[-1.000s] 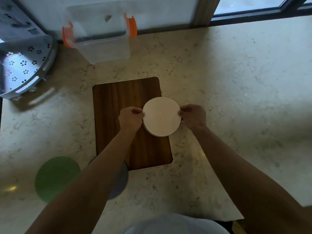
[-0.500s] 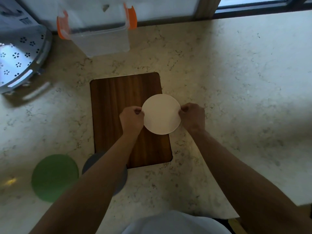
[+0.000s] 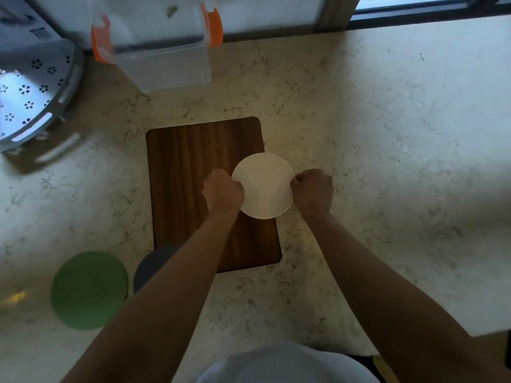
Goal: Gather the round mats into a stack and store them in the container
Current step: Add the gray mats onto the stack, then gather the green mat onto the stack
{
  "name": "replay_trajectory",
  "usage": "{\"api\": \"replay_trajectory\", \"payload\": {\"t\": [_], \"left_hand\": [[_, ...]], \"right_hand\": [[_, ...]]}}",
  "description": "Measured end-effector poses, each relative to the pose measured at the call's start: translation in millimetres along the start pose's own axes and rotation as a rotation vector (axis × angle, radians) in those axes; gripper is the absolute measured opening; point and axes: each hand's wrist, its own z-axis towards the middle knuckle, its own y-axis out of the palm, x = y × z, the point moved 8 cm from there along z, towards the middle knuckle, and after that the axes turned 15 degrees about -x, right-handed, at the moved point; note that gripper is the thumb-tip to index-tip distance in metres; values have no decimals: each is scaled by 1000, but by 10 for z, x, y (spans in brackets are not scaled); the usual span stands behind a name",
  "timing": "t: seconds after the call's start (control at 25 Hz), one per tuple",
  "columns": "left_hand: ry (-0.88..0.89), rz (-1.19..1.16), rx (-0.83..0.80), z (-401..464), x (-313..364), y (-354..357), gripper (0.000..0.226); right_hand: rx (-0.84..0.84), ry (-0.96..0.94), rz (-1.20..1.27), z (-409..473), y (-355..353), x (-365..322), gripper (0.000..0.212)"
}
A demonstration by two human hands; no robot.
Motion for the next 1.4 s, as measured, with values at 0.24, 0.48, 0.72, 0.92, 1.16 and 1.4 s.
{"api": "replay_trajectory", "payload": {"t": [0.24,0.48,0.72,0.92,1.16,1.4], "left_hand": [[-110,-180,-14,86,-194,-2,8],[-167,-376,-90,52,-245,-5,12],[-96,-488,-176,-41,-271,-59,28],[-34,-489,-101,-339,-594,-390,14],[-102,-583,-76,-748,-1516,-805,12],[-133,-679,-59,-1138,-2385,-1031,11]], "right_hand": [[-95,36,46,81,34,30,19],[-174,17,64,145,39,57,20],[-201,36,378,10,47,186,21],[-288,22,503,-317,264,83,18],[-486,1,452,-917,959,-244,18],[-612,-26,317,-1396,1625,-307,21]]}}
